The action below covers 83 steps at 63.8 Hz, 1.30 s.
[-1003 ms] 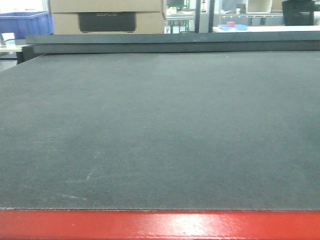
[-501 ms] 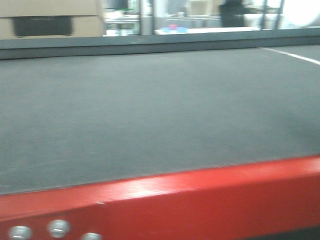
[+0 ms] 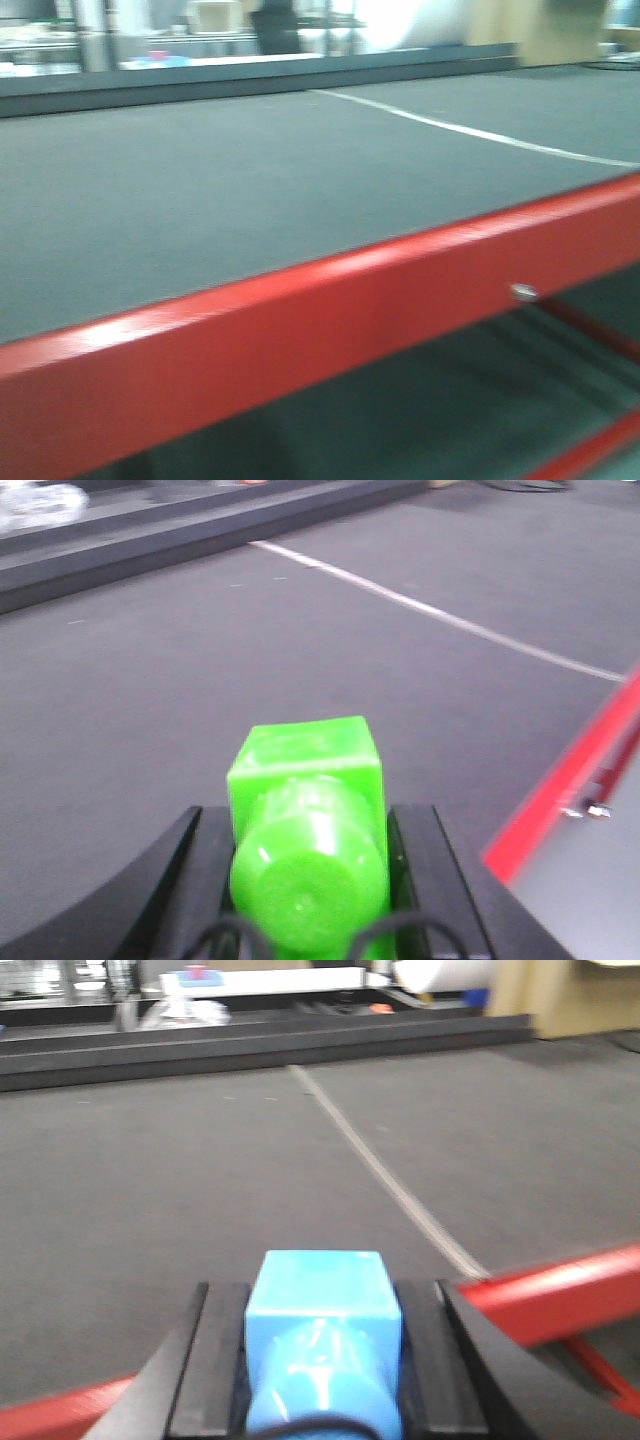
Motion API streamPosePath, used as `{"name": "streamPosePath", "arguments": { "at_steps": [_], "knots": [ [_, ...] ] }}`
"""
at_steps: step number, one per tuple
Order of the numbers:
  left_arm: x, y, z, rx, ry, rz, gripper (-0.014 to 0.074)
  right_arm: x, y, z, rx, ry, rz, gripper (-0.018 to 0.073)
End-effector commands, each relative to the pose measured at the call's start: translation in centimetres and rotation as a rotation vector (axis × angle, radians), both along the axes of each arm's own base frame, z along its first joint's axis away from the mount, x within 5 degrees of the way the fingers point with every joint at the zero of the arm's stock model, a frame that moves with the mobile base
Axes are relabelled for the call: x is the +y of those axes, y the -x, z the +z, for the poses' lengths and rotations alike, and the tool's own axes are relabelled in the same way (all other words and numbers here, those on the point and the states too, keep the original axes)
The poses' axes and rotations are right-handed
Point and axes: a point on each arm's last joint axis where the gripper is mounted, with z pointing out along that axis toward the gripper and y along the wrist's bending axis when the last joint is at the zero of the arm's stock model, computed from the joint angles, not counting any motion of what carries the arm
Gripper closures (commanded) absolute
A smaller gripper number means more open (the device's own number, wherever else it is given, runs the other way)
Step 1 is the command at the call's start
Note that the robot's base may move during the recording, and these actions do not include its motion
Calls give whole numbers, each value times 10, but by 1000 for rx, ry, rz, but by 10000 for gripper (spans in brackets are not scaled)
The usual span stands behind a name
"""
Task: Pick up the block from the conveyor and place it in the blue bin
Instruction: 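Drive the base away from the conveyor while holding both bricks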
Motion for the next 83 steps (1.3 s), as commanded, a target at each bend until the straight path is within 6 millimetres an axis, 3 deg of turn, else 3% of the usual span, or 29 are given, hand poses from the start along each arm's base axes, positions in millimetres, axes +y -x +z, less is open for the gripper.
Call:
{"name": "streamPosePath", "arguments": {
  "at_steps": [1,83],
  "knots": [
    [-1,1,3,-23,18,-7,707,-1,2,5,-32,0,-7,721],
    [-1,1,3,-23,18,-7,707,-1,2,5,-32,0,-7,721]
  ]
}}
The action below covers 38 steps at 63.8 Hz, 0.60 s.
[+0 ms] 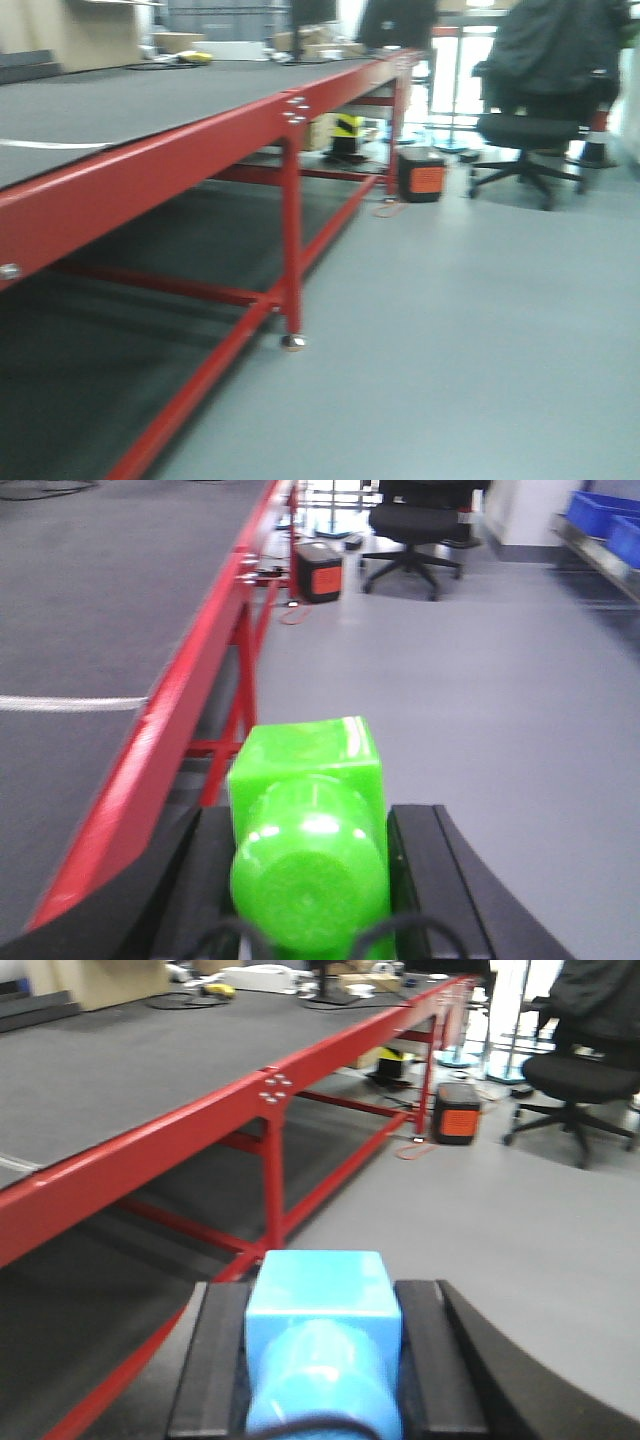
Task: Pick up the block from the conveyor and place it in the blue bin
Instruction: 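Drive the base away from the conveyor while holding both bricks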
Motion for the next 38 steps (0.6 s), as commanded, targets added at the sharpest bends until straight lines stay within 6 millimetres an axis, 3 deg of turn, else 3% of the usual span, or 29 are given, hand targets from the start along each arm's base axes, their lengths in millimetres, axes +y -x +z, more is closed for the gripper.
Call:
{"name": "streamPosePath", "arguments": {
  "at_steps": [1,38],
  "knots": [
    [-1,1,3,-23,18,-7,707,-1,2,5,-32,0,-7,721],
    [-1,1,3,-23,18,-7,707,-1,2,5,-32,0,-7,721]
  ]
}}
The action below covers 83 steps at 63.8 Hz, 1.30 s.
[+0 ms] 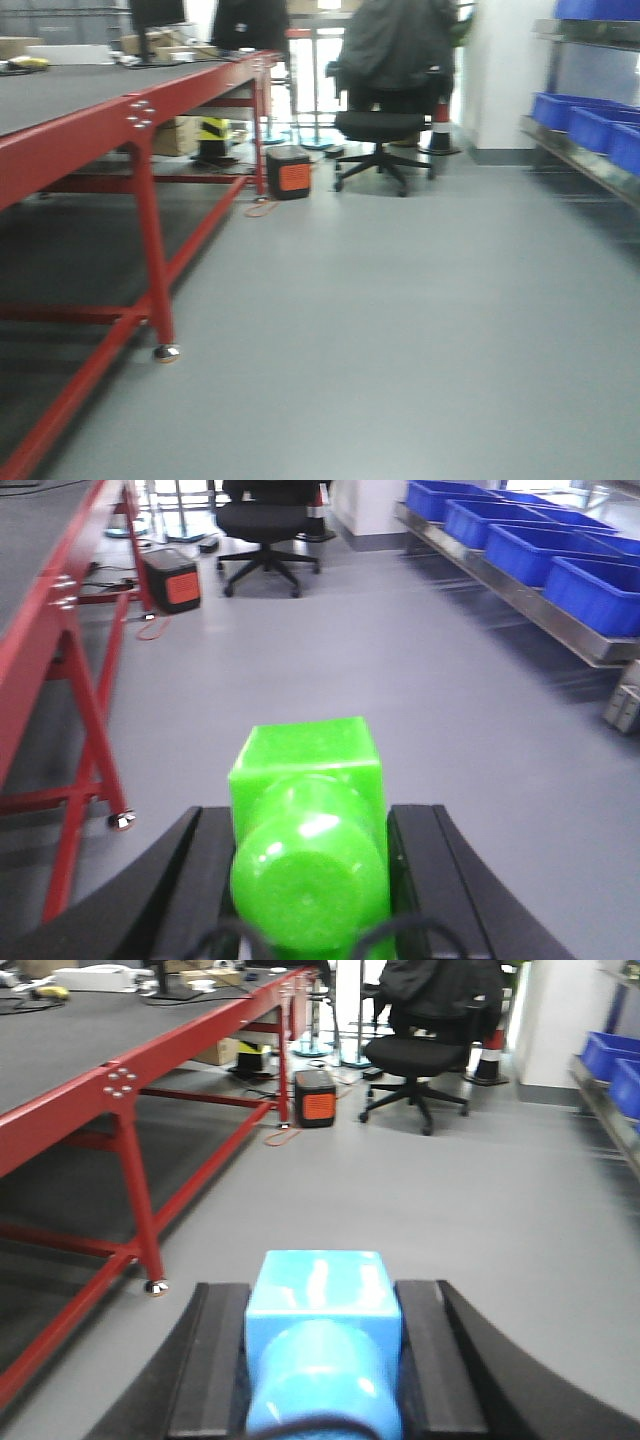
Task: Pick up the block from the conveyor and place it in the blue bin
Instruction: 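Drive the base away from the conveyor while holding both bricks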
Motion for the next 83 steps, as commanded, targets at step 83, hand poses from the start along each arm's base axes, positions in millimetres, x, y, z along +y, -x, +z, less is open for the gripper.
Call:
{"name": "streamPosePath", "arguments": {
  "at_steps": [83],
  "knots": [
    [-1,1,3,-23,18,-7,707,-1,2,5,-32,0,-7,721]
  ]
}}
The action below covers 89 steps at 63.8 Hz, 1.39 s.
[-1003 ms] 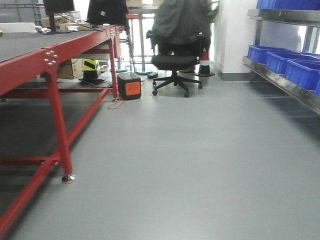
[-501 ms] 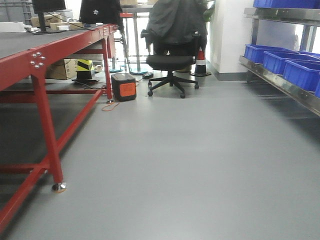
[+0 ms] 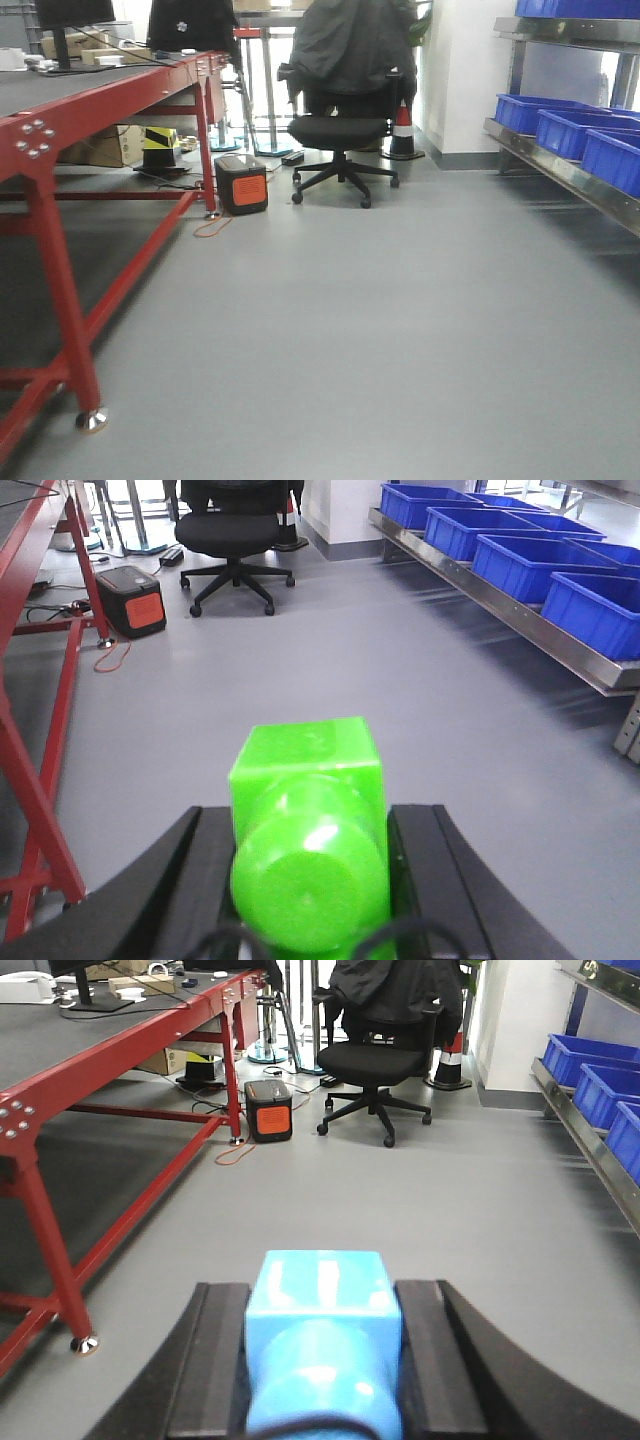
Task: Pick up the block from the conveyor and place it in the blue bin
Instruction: 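Drive the base away from the conveyor while holding both bricks, then drive the base toward the shelving with blue bins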
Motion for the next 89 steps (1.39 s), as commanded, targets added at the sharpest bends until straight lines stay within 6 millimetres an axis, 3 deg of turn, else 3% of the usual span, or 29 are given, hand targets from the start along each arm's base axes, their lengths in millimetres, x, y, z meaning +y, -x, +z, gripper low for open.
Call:
{"name": "streamPosePath", "arguments": {
  "at_steps": [1,89],
  "knots": [
    [-1,1,3,-23,18,-7,707,-1,1,4,-30,1,-7,721],
    [-1,1,3,-23,18,-7,707,-1,1,4,-30,1,-7,721]
  ]
}}
